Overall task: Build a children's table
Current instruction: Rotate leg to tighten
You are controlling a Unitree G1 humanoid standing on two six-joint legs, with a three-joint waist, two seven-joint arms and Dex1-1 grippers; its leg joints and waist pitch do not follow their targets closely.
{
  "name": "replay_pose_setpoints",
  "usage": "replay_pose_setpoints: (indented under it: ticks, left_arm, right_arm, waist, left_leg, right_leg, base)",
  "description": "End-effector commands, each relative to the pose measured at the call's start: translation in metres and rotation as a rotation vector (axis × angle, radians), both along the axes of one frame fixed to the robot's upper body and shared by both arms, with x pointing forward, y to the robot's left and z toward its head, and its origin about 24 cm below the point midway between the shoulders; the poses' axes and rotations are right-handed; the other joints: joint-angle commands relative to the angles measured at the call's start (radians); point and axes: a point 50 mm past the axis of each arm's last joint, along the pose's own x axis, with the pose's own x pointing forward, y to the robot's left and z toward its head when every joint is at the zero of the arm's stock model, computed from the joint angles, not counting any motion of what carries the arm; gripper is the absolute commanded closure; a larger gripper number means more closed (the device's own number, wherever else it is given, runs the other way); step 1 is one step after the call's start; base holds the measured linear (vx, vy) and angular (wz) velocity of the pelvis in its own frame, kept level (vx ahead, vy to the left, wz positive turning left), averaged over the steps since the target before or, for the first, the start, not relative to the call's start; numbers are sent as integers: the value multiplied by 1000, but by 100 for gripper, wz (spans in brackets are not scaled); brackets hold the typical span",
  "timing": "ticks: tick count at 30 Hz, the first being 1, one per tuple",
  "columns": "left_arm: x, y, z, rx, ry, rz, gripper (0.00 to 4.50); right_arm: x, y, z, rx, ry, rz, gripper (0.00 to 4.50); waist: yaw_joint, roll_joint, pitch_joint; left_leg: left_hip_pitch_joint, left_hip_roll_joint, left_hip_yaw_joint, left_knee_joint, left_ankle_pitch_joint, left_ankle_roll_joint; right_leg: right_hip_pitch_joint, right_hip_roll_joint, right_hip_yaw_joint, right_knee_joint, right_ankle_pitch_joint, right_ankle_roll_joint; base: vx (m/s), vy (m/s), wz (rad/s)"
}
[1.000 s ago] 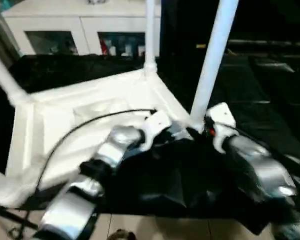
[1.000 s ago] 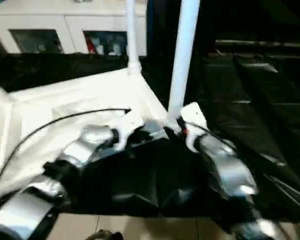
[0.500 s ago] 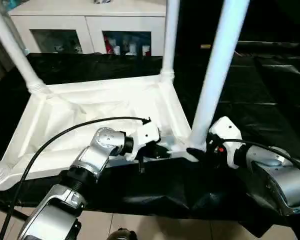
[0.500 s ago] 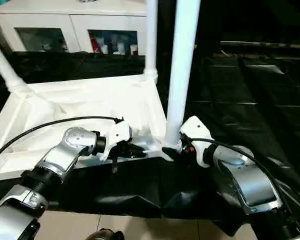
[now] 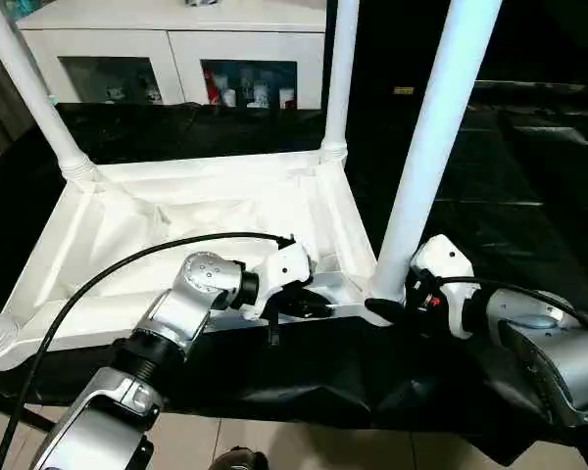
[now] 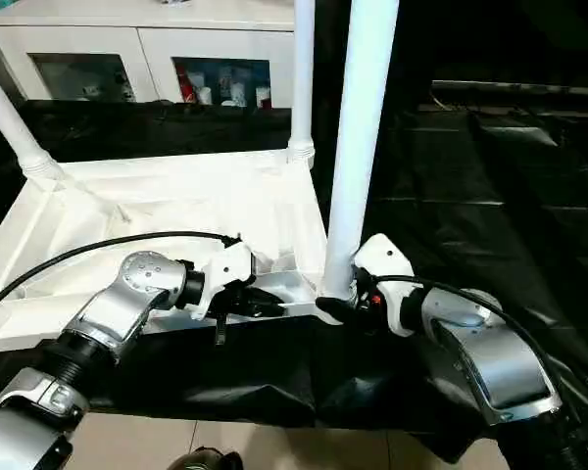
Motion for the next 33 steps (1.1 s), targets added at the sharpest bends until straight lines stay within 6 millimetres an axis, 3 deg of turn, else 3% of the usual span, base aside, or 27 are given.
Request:
replay_pose_setpoints:
  ticks: [1,8,13,14,16,19,24,27,28,33]
  left_arm:
    - [-3,-11,15,-71,-36,-76,450]
    - [-2,-11,13,-72,-37,-47,450]
    - [19,-23,3,-30,-88,233,450]
    - [19,-23,3,-29,-88,235,450]
    - [27,-36,-1,-31,-85,394,450]
    - [32,-49,-3,-28,-86,504,450]
    - [35,-65,1,-35,-108,526,450]
    - [36,-69,5,-44,-129,500,450]
    - [35,-69,5,-45,-133,485,450]
    - [31,-67,8,-74,-161,395,450]
  right_arm:
    - [0,-4,5,-2,-11,-11,171]
    - [3,-5,2,12,-19,-64,176]
    - [30,-11,-9,62,-94,-464,176]
    - [30,-11,-10,62,-94,-469,176]
    - [39,-10,-26,106,-115,-752,176]
    - [41,3,-45,139,-79,-897,176]
    - [51,32,-45,190,-80,-892,176]
    - [57,43,-35,199,-136,-828,176]
    - [57,45,-33,209,-146,-811,142]
    - [61,43,-20,247,-215,-766,98]
  waist:
    - [-4,-21,-57]
    - [-5,-20,-59]
    - [-14,-23,-62]
    - [-21,-21,-59]
    - [-26,-20,-62]
    - [-31,-20,-66]
    - [-30,-21,-65]
    - [-30,-17,-64]
    - [-32,-18,-63]
    - [-31,-22,-62]
  left_leg:
    - [39,96,-61,-79,-335,-8]
    - [38,95,-61,-78,-329,-9]
    - [42,89,-61,-75,-346,-30]
    - [43,88,-64,-76,-363,-44]
    - [46,89,-64,-78,-367,-54]
    - [41,88,-63,-81,-344,-54]
    - [37,81,-58,-78,-313,-15]
    - [39,85,-61,-82,-335,-17]
    - [39,86,-62,-84,-339,-18]
    - [36,85,-60,-84,-323,-5]
  right_leg:
    - [24,-99,71,-97,-343,-175]
    - [25,-98,71,-95,-327,-179]
    - [21,-99,68,-101,-374,-177]
    - [17,-97,66,-102,-392,-178]
    - [12,-97,68,-104,-384,-171]
    - [21,-93,67,-97,-311,-170]
    - [25,-91,66,-101,-282,-169]
    - [26,-91,65,-102,-297,-159]
    - [26,-90,65,-102,-297,-159]
    - [29,-94,66,-103,-275,-163]
  base:
    - [0,0,0]
    - [0,0,0]
    - [0,0,0]
    - [0,0,0]
    - [0,0,0]
    - [0,0,0]
    - [0,0,0]
    - [0,0,0]
    - [0,0,0]
    - [0,0,0]
